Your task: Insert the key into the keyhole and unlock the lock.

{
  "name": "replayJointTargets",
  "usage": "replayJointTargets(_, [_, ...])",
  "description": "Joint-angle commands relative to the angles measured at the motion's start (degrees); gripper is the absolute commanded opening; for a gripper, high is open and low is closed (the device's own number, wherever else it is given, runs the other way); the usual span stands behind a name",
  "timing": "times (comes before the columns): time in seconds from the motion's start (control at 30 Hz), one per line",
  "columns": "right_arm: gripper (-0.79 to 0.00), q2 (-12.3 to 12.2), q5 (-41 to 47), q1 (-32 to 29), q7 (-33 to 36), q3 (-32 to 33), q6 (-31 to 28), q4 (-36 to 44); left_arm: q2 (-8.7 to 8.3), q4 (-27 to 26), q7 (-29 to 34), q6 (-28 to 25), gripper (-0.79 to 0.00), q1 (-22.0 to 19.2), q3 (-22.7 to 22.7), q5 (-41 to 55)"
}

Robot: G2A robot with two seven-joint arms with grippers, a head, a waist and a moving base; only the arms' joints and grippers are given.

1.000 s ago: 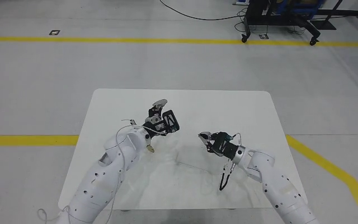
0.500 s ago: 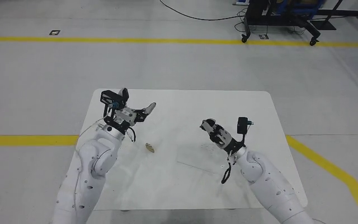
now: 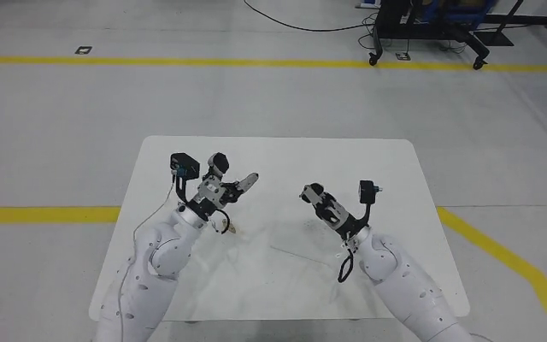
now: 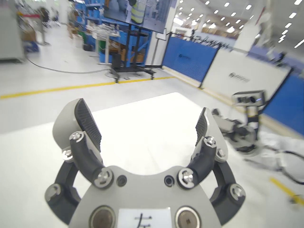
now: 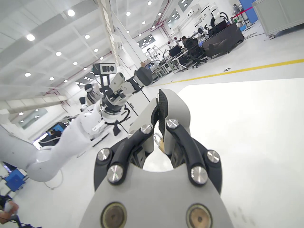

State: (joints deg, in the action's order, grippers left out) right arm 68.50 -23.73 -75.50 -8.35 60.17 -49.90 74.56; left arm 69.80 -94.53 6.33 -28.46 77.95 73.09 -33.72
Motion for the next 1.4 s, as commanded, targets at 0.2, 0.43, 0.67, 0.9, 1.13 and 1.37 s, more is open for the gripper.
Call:
replayJointTargets(0.2, [-0.785,1.13,16.89,2.51,7.02,-4.13,-6.21,-3.08,-0.62,8.61,25.62,-4.41,0.000,-3.28,-1.09,48.84])
replayJointTargets(0.43, [-0.785,1.42,24.33,4.01,12.07,-4.88,-7.38,-4.20,-0.24,12.92,34.44,-6.05,0.000,-5.97,-5.42,51.81])
replayJointTargets(0.67, [-0.785,2.00,21.59,4.62,12.52,-4.97,-6.48,-4.39,0.43,13.79,33.18,-7.16,-0.099,-8.03,-9.22,45.33])
replayJointTargets(0.9, [-0.785,2.61,17.10,4.51,10.50,-4.51,-5.52,-4.68,0.33,12.55,33.25,-6.67,-0.274,-7.83,-9.86,42.42])
replayJointTargets(1.13, [-0.785,2.99,14.74,4.29,9.83,-3.98,-4.83,-4.15,-0.05,12.50,33.45,-5.84,-0.354,-7.81,-9.30,38.91])
replayJointTargets(1.37, [-0.785,3.09,14.36,3.80,11.35,-3.56,-3.29,-3.44,-0.37,11.56,28.41,-8.29,-0.413,-8.16,-8.07,28.69])
